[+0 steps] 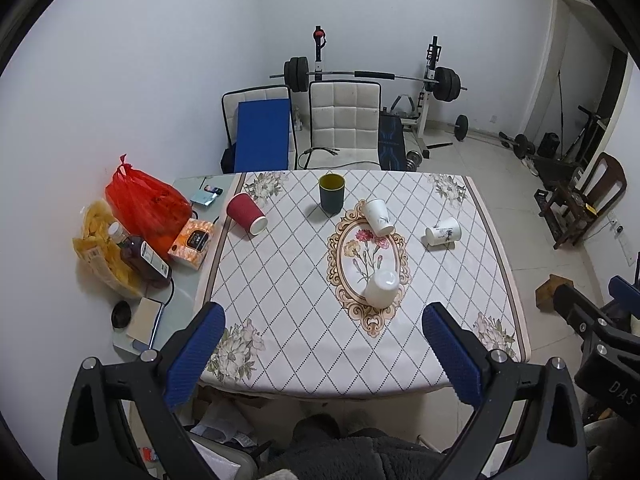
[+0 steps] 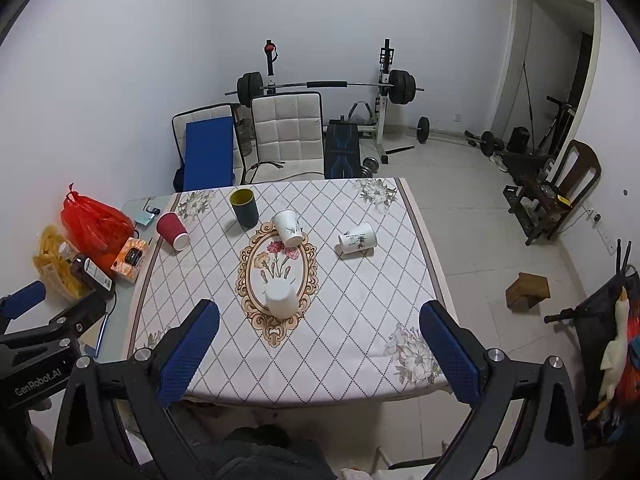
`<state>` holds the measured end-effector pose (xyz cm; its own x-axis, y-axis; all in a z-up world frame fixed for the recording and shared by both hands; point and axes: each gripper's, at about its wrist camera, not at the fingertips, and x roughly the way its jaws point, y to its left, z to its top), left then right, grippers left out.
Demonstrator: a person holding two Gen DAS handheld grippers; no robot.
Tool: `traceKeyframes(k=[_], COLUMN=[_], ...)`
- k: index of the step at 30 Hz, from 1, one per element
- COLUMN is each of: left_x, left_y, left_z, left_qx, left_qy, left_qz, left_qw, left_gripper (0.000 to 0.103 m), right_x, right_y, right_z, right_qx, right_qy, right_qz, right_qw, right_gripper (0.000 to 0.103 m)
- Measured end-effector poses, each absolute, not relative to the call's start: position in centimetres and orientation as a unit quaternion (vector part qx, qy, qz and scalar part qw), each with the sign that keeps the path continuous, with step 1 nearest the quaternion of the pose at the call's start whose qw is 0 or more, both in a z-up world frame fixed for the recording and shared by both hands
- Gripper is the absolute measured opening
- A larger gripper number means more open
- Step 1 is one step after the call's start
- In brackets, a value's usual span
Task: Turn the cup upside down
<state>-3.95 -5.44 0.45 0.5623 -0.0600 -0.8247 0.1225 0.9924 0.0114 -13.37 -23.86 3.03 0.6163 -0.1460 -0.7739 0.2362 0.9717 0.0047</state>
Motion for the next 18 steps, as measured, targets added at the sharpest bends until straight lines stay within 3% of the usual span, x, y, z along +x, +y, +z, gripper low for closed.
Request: traceKeyframes(k=[18], left_x=[-3.90], left_y=[-5.89], left_z=[0.94], left_qx=[0.030], left_qy=[0.463], left_qz=[-0.034], left_qw=[0.885], left_gripper=[0.101], right_x=[-12.62], right_y=[-24.04], right_z=[2.34], right_qx=[0.053], right_qy=[0.430], right_qz=[-0.099], right_qw=[0.896], right_gripper=[0.102])
